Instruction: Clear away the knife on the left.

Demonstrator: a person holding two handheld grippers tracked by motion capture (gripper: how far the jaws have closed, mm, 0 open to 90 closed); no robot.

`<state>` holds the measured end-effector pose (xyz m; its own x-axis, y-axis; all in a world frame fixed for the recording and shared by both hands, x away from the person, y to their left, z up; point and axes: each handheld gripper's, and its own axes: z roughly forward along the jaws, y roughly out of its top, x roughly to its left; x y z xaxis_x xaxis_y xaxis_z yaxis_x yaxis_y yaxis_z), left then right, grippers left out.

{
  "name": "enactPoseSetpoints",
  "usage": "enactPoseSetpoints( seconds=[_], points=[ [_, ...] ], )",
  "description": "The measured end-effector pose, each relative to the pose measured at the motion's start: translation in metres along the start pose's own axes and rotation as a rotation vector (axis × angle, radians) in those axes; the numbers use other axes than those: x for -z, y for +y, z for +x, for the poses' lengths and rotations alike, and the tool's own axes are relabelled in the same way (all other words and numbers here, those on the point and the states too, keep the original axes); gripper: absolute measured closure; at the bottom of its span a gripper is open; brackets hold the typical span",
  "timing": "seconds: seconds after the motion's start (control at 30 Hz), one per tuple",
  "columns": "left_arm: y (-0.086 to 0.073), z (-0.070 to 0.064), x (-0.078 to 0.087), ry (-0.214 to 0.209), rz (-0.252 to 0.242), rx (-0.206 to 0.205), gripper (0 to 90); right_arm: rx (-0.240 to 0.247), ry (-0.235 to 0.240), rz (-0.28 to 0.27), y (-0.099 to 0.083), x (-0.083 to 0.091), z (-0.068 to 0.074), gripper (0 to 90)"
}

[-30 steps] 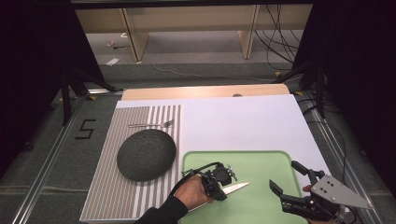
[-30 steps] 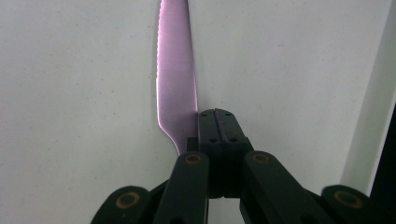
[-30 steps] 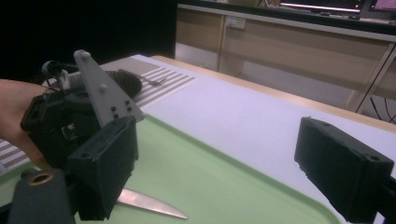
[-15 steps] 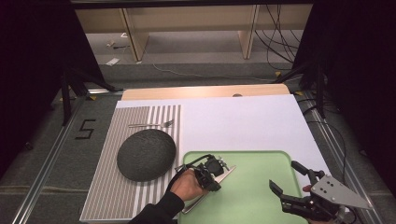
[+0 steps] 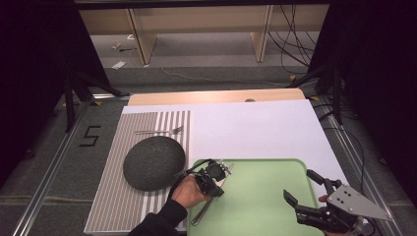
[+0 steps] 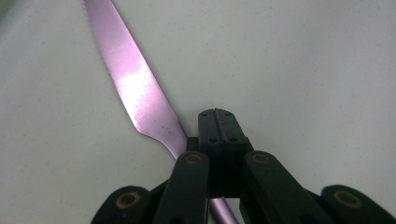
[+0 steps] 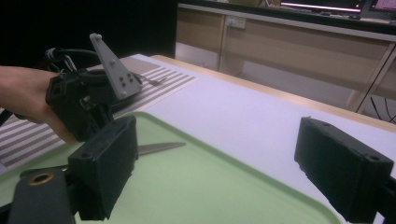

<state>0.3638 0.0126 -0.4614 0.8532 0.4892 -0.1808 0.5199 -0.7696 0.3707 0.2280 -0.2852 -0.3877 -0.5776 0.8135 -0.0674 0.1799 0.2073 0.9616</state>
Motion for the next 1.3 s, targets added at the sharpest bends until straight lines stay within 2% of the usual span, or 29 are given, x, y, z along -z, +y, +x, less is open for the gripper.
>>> enactPoseSetpoints(
  seconds=[0.37,0.83,0.87,0.93,1.03,1.1,1.17,1.3],
  points=[
    [-0.007,0.004,0.004,0.008,-0.001,0.020,89.7,0.000,0.001,0.001,0.000,0.000,0.000,14.5],
    [-0.017,-0.001,0.006,0.000,-0.001,0.032,89.7,-0.002,0.000,-0.002,0.000,0.000,0.000,14.6],
    [-0.017,-0.001,0.007,-0.001,-0.001,0.024,89.7,-0.002,0.000,-0.001,0.000,0.000,0.000,14.6],
    [-0.019,0.000,0.007,-0.004,-0.013,0.023,89.6,-0.001,0.001,-0.001,0.000,0.000,0.000,14.5],
    [-0.019,0.002,0.010,-0.008,-0.048,0.045,89.0,-0.001,0.001,0.000,0.000,-0.001,0.000,14.5],
    [-0.019,0.002,0.013,-0.018,-0.077,0.055,78.9,0.000,0.002,0.001,0.000,0.000,0.000,14.6],
    [-0.019,0.001,0.015,-0.033,-0.091,0.072,73.8,-0.001,0.001,-0.001,0.000,0.000,0.000,14.5],
    [-0.019,-0.001,0.018,-0.040,-0.113,0.085,57.5,0.001,0.002,0.000,0.000,0.000,0.000,14.5]
  ],
)
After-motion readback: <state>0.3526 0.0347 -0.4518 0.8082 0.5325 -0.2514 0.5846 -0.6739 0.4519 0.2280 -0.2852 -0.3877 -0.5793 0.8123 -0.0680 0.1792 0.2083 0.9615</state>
